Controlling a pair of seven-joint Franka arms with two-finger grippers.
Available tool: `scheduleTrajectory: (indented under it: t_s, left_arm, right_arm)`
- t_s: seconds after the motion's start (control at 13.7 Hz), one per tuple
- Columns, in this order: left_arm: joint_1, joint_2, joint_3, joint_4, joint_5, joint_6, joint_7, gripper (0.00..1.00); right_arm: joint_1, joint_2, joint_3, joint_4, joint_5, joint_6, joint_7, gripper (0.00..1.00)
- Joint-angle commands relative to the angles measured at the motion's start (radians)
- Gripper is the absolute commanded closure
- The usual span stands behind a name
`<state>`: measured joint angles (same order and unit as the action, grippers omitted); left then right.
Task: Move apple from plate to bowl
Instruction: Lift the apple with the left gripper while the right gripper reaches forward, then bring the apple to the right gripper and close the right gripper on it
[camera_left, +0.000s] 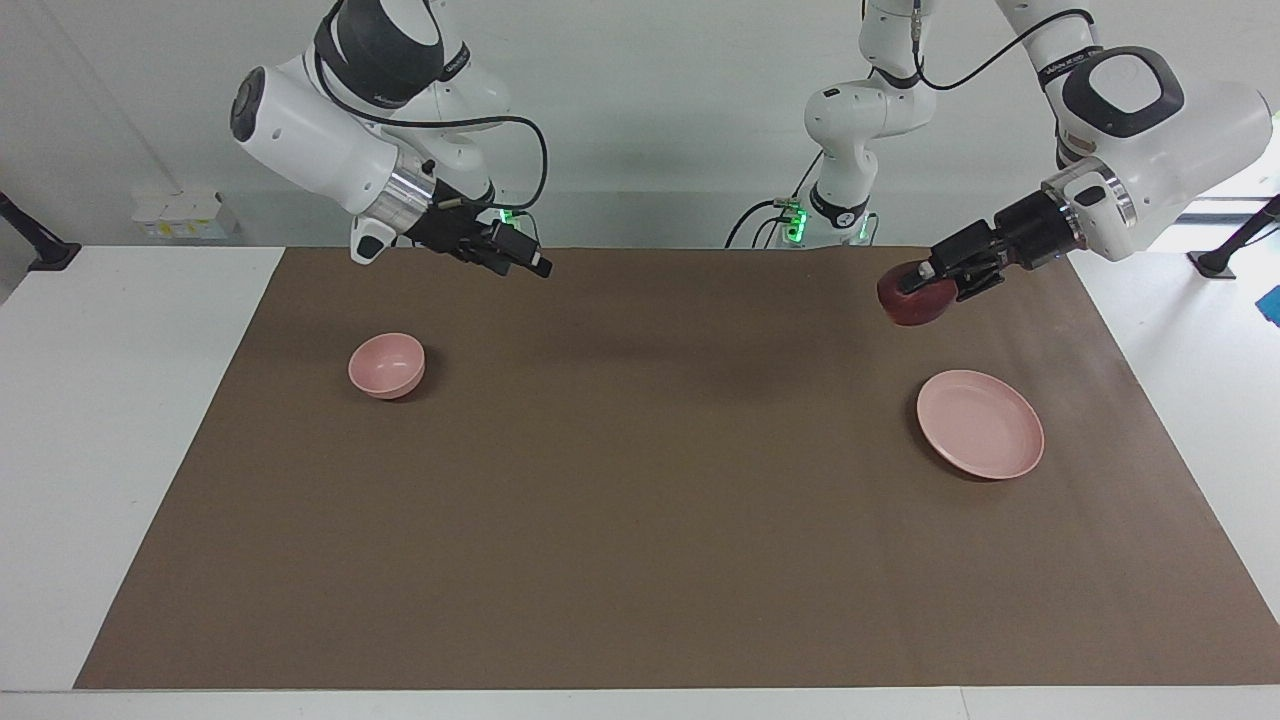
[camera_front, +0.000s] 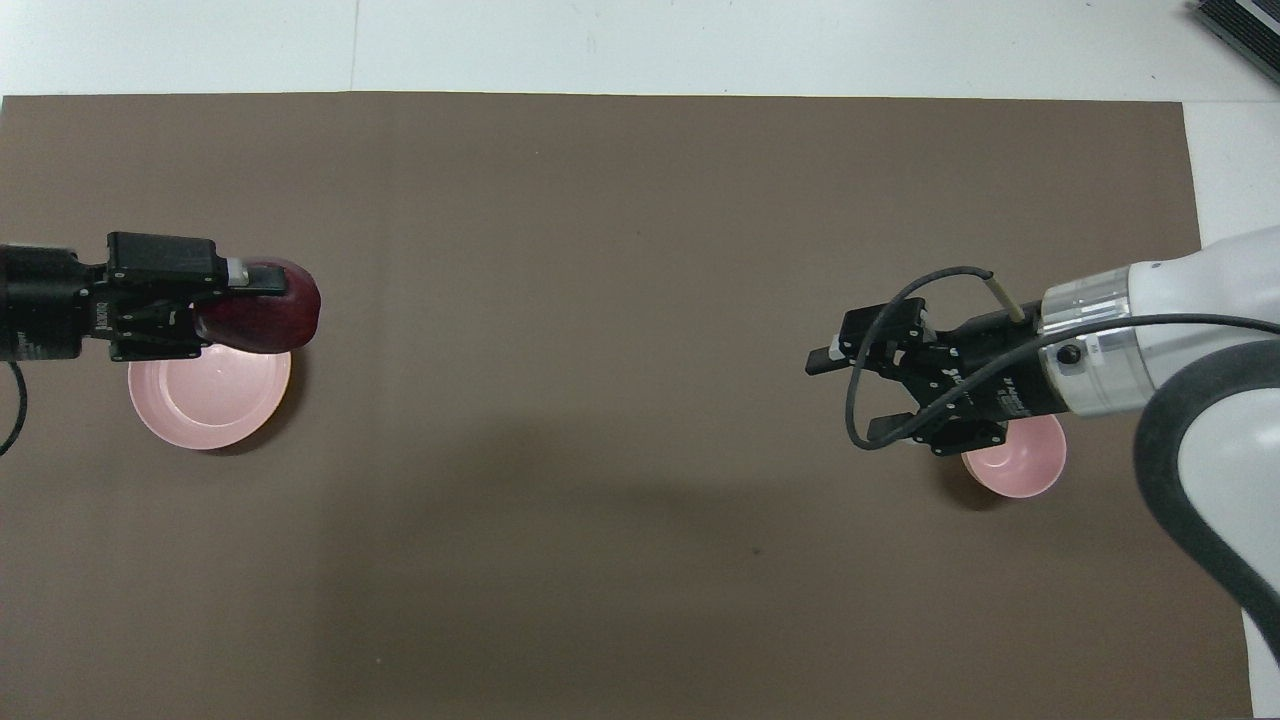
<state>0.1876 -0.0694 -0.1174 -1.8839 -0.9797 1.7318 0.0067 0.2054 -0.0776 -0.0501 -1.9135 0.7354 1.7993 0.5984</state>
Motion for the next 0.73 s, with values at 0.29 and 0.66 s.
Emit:
scheduleTrajectory:
  t_s: [0.29, 0.66]
  left_arm:
    - [-0.232, -0.155, 0.008, -0.219, -0.148, 0.248, 0.018, 1.00]
    - [-0.365, -0.150, 0.007, -0.218, -0.149, 0.395, -0.069, 1.00]
  right_arm:
    - [0.155, 0.025, 0.001, 0.011, 0.113, 0.161, 0.498, 0.00]
    - [0.235, 0.137, 0.001, 0.116, 0.119, 0.239, 0.857, 0.00]
